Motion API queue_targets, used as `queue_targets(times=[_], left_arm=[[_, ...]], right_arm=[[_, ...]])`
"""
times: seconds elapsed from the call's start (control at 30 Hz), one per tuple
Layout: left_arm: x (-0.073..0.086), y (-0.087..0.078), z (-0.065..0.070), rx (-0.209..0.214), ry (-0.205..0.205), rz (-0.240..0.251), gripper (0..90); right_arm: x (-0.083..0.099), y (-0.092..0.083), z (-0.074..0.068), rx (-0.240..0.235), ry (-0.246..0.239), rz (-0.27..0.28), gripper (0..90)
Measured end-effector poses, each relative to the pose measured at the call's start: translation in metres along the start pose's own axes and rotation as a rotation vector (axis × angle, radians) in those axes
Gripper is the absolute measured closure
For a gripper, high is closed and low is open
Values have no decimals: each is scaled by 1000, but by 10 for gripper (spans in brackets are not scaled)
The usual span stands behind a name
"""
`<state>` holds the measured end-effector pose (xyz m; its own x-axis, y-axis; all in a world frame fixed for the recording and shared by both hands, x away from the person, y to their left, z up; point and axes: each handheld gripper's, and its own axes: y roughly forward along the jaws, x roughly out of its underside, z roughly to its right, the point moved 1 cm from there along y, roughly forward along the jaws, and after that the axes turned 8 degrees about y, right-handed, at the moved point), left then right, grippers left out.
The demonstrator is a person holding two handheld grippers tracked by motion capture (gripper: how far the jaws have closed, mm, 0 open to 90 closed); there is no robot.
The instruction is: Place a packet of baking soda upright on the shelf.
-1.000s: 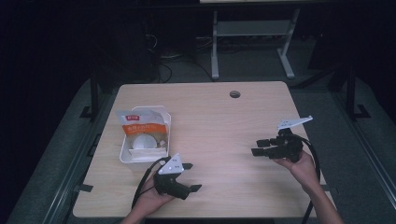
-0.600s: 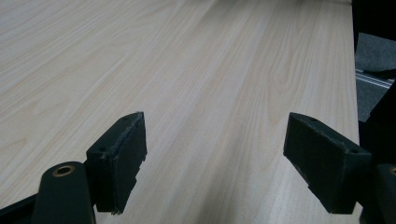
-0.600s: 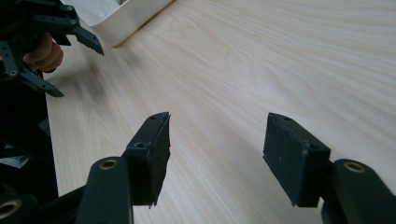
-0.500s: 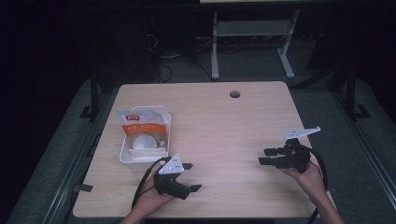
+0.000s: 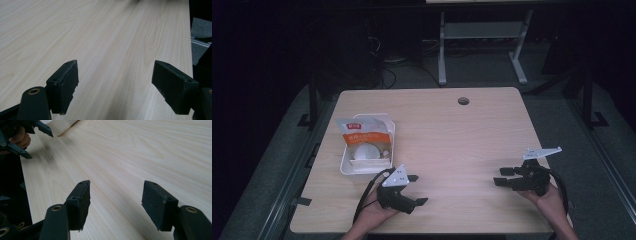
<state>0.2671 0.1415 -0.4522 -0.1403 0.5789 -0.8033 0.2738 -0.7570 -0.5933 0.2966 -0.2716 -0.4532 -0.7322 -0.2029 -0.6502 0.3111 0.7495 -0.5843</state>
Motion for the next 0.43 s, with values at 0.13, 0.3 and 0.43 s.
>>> queue_targets(times=[0.13, 0.3, 0.43], left_arm=[[0, 1, 1, 1, 4, -6, 209], [1, 1, 2, 6, 17, -16, 209], [2, 1, 3, 4, 25, -23, 210]], right_arm=[[9, 3, -4, -2, -3, 6, 366], [14, 6, -14, 23, -26, -3, 342], [13, 6, -17, 43, -26, 23, 316]])
